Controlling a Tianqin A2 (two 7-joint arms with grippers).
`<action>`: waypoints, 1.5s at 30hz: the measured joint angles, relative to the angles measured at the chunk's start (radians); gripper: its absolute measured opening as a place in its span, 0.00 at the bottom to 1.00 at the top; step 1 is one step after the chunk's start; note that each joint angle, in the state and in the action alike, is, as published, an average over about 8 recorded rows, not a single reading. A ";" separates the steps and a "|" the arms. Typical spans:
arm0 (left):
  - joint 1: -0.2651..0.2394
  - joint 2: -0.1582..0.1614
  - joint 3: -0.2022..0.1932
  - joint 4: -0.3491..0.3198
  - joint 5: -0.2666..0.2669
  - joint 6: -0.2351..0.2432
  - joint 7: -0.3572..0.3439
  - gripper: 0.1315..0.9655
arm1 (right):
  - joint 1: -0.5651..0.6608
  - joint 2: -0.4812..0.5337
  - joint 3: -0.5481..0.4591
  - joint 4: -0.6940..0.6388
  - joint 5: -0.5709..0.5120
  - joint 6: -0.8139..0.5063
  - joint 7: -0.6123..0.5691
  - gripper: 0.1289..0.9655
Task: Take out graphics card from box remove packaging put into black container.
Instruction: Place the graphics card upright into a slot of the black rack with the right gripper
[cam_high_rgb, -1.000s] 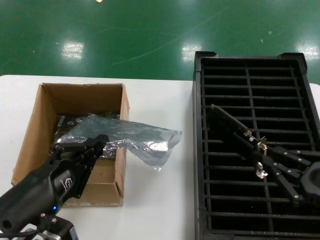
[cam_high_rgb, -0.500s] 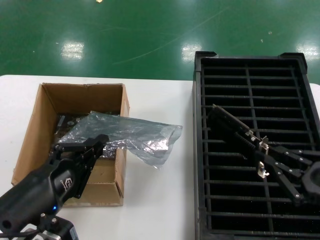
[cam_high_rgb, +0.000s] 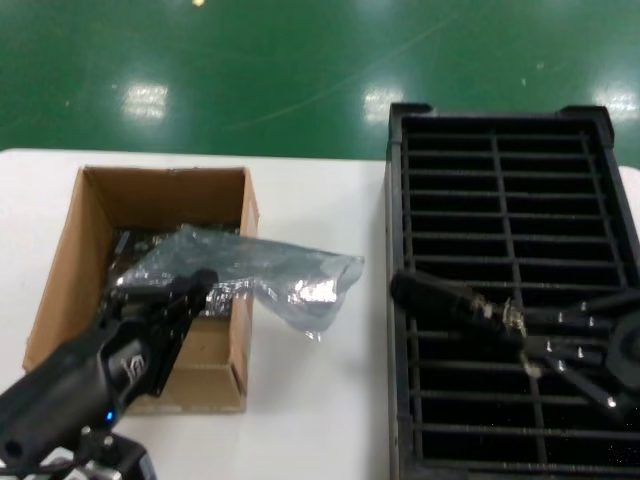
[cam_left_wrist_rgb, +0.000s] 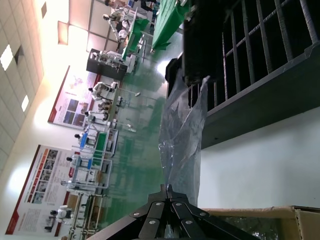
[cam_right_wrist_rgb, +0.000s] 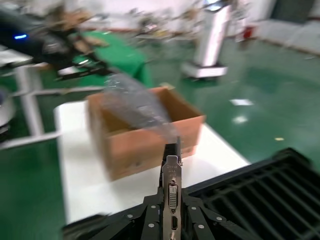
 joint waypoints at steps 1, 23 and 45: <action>0.000 0.000 0.000 0.000 0.000 0.000 0.000 0.01 | 0.029 0.009 -0.015 -0.009 -0.003 -0.036 -0.001 0.07; 0.000 0.000 0.000 0.000 -0.002 0.000 0.001 0.01 | 0.198 0.018 -0.113 -0.083 -0.044 -0.219 -0.008 0.07; 0.000 0.000 0.000 0.001 -0.004 0.000 0.004 0.01 | 0.579 -0.046 -0.336 -0.187 -0.307 -0.523 -0.068 0.07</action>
